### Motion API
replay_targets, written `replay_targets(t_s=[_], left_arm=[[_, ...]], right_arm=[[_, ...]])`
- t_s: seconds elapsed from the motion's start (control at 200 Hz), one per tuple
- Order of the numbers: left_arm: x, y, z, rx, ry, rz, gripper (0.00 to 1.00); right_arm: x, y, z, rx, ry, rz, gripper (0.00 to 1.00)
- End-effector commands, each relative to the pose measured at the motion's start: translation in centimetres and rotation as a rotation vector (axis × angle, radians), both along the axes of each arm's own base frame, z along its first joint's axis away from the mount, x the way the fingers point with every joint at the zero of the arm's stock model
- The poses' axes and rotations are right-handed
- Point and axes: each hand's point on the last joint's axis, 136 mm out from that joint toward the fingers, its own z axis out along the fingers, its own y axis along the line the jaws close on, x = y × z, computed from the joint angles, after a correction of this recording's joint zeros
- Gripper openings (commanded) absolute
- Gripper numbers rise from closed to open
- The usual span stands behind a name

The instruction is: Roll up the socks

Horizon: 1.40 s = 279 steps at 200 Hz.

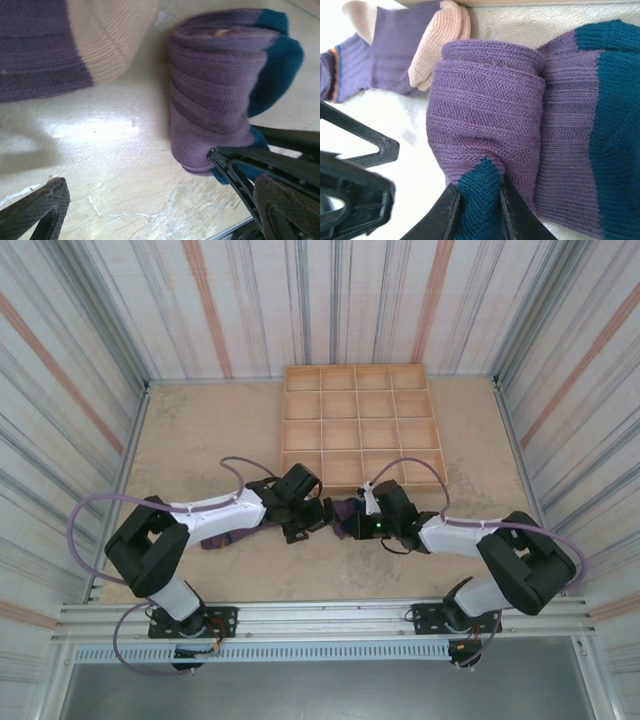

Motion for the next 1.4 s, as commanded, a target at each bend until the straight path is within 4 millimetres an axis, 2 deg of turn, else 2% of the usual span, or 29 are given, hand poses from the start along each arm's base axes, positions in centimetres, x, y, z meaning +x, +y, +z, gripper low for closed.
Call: replay_targets(t_s=[0.0, 0.14, 0.351, 0.606, 0.857, 1.027, 1.122, 1.328, 1.393], left_arm=[[1.1, -0.1, 1.1, -0.011, -0.112, -0.051, 0.96], [2.0, -0.6, 1.0, -0.043, -0.146, -0.065, 0.9], [3.1, -1.8, -0.4, -0.062, -0.14, -0.089, 0.8], [4.3, -3.2, -1.0, -0.071, -0.161, -0.097, 0.76], [4.9, -4.2, -1.7, -0.091, -0.168, -0.091, 0.76], [5.1, -4.2, -2.4, -0.081, -0.16, -0.077, 0.74], [5.2, -3.9, -2.9, -0.068, -0.156, -0.065, 0.67], [5.2, -3.8, -3.7, -0.056, -0.138, -0.053, 0.62], [5.2, -3.6, -4.0, -0.045, -0.126, -0.043, 0.56]], right_arm=[[-4.3, -3.2, -5.2, -0.056, 0.307, -0.054, 0.1], [-3.9, -3.5, -4.6, 0.019, 0.355, -0.083, 0.09], [-3.3, -4.0, -4.3, 0.099, 0.447, -0.112, 0.09], [-3.1, -3.8, -4.9, 0.127, 0.505, -0.109, 0.07], [-2.3, -3.5, -4.6, 0.113, 0.515, -0.085, 0.06], [-1.7, -3.2, -4.3, 0.093, 0.517, -0.05, 0.05], [-1.3, -3.2, -4.2, 0.079, 0.519, -0.033, 0.04], [-0.5, -3.1, -4.1, 0.054, 0.516, -0.011, 0.03], [-0.2, -3.0, -3.8, 0.056, 0.503, -0.011, 0.03]])
